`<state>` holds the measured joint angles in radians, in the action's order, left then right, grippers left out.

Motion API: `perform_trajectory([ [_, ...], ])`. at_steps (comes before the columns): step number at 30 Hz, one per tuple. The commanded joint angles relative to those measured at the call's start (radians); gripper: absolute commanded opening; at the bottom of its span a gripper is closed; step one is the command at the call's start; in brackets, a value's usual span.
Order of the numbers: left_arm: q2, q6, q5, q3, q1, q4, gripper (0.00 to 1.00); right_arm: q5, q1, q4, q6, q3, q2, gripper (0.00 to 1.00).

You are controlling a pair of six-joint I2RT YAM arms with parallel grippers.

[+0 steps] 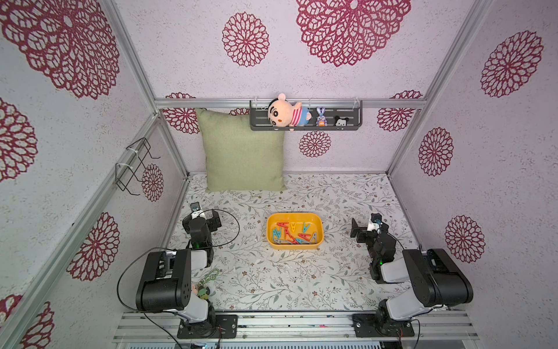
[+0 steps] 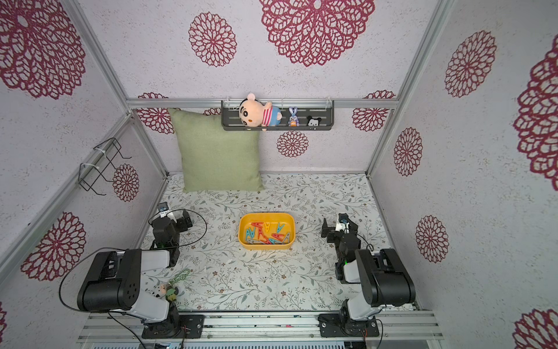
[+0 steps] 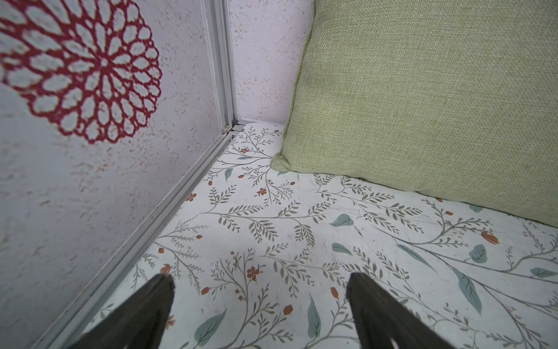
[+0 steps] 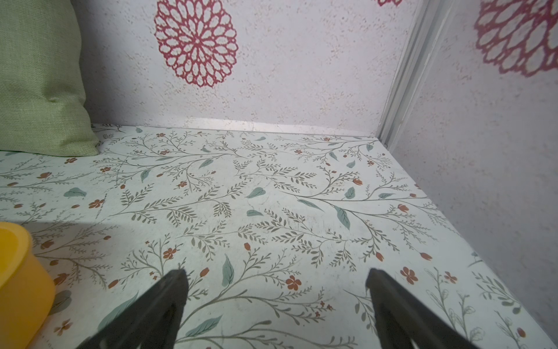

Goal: Take the clothespins out of the storage box
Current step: Move the storage box to the center of the board.

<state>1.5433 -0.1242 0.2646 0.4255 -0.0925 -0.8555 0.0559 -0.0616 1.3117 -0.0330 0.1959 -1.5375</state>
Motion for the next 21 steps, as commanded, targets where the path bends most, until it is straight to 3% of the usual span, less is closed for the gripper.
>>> perform_trajectory([
  [1,0.007,0.0,-0.002,-0.009,-0.003,-0.029,0.97,0.012,0.005,0.033,0.008,0.012,0.002,0.99],
  [8,0.005,0.0,-0.005,-0.01,-0.004,-0.029,0.97,0.0,0.009,0.02,0.015,0.02,0.0,0.99],
  [10,-0.024,0.014,-0.045,-0.008,-0.003,-0.015,0.97,0.058,0.004,0.016,0.024,0.021,0.01,0.99],
  [12,-0.125,0.028,-0.094,0.07,-0.008,0.21,0.97,0.267,-0.052,-0.08,0.031,0.032,0.103,0.99],
  [14,-0.208,0.055,-0.149,0.259,-0.02,0.645,0.97,0.335,-0.082,-0.366,0.085,0.1,0.286,0.99],
  [17,-0.226,0.083,-0.313,0.547,-0.044,1.159,0.97,0.3,-0.07,-0.749,0.315,0.225,0.466,0.99],
  [21,-0.233,0.071,-0.523,0.743,-0.054,1.519,0.97,0.107,-0.05,-0.956,0.497,0.279,0.569,0.99],
])
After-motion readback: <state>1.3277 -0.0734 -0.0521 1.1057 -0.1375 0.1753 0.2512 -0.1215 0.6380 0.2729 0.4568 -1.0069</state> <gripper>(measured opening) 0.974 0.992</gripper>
